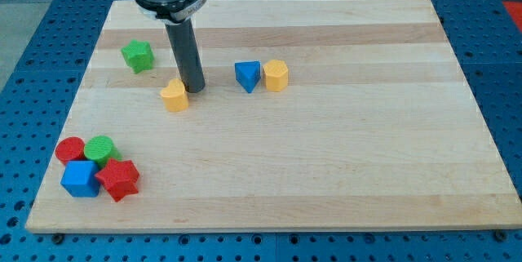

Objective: Push the yellow heart to the bottom right of the hexagon

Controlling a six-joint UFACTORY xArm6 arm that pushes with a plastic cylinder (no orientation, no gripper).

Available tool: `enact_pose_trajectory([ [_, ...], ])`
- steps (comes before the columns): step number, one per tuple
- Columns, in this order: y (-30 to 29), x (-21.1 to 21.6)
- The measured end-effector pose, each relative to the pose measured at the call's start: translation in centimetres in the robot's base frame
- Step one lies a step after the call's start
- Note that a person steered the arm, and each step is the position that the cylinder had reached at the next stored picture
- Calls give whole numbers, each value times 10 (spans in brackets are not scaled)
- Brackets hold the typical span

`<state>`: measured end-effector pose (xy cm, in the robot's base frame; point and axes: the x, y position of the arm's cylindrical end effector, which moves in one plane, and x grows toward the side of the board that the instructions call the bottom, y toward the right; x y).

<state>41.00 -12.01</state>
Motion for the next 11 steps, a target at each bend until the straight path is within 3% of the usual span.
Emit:
enact_pose_trajectory([
  [3, -108, -1],
  [4, -124, 20],
  [7, 17, 22],
  [10, -82, 37],
  [11, -76, 72],
])
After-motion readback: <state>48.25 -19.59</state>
